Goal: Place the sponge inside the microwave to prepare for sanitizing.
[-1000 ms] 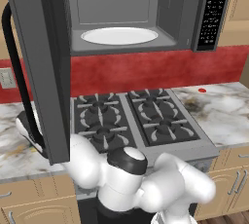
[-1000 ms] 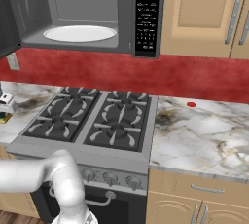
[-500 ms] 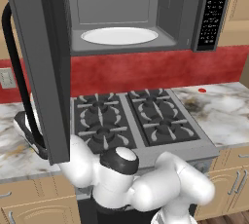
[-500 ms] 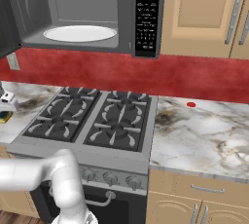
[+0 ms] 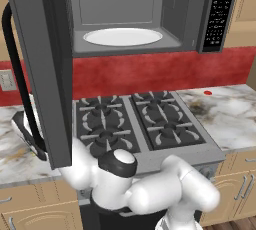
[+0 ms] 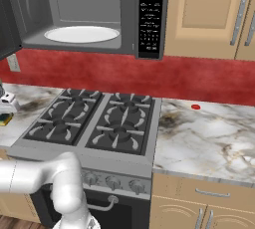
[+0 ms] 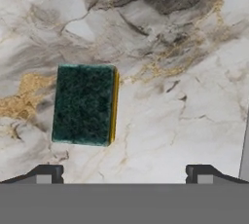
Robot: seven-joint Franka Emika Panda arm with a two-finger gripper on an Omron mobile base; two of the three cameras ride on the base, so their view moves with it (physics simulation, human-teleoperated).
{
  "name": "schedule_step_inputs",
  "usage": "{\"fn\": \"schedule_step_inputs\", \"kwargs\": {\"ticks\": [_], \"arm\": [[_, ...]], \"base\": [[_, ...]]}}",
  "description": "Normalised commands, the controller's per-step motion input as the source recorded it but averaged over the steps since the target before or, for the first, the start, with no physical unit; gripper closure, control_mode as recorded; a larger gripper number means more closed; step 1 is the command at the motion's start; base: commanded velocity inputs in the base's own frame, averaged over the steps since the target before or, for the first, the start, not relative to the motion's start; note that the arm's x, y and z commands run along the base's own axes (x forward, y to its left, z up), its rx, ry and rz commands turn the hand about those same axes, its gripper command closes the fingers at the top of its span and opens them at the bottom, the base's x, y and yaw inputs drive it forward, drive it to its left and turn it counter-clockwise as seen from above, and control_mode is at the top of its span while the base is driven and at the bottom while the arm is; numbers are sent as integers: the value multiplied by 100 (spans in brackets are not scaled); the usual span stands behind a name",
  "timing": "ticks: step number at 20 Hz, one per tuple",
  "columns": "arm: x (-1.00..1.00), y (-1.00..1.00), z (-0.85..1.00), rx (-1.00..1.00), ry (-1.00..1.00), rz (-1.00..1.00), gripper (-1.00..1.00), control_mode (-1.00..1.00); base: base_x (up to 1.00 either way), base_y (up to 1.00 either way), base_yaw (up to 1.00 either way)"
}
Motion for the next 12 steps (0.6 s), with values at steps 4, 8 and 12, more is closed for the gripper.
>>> {"fn": "schedule_step_inputs", "kwargs": {"ticks": [4,8,12], "arm": [[3,11,-14,0,4,0,-100,-100],[3,15,-19,0,1,0,-100,-100],[14,13,-13,-1,2,0,-100,-100]], "base": [[0,0,0],[0,0,0],[0,0,0]]}}
